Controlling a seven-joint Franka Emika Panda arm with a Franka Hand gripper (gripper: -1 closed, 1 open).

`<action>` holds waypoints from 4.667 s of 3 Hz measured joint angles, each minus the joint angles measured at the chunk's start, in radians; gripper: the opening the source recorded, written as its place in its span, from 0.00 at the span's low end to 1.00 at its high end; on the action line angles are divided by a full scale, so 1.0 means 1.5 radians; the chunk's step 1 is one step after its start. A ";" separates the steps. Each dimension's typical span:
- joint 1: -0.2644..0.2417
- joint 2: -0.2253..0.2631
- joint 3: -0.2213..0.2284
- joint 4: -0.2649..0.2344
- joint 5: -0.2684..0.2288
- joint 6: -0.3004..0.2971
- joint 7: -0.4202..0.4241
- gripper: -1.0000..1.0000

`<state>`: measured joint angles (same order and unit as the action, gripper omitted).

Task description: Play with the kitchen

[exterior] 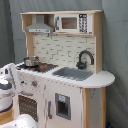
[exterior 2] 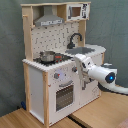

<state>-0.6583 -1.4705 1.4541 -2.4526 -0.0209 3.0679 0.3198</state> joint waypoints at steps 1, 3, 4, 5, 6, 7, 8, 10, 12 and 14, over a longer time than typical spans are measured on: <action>0.000 0.001 -0.032 0.031 0.000 -0.043 -0.027 1.00; -0.004 0.027 -0.094 0.099 0.000 -0.128 -0.081 1.00; -0.013 0.051 -0.117 0.134 0.000 -0.173 -0.100 1.00; -0.031 0.083 -0.131 0.173 0.000 -0.209 -0.112 1.00; -0.057 0.124 -0.136 0.222 0.000 -0.238 -0.118 1.00; -0.089 0.171 -0.132 0.280 0.000 -0.265 -0.121 1.00; -0.114 0.212 -0.119 0.327 0.001 -0.287 -0.121 1.00; -0.167 0.299 -0.068 0.417 0.004 -0.331 -0.120 1.00; -0.217 0.373 0.000 0.484 0.016 -0.375 -0.118 1.00; -0.266 0.442 0.074 0.546 0.051 -0.438 -0.118 1.00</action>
<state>-1.0569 -0.8075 1.5649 -1.6341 0.0552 2.4105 0.1421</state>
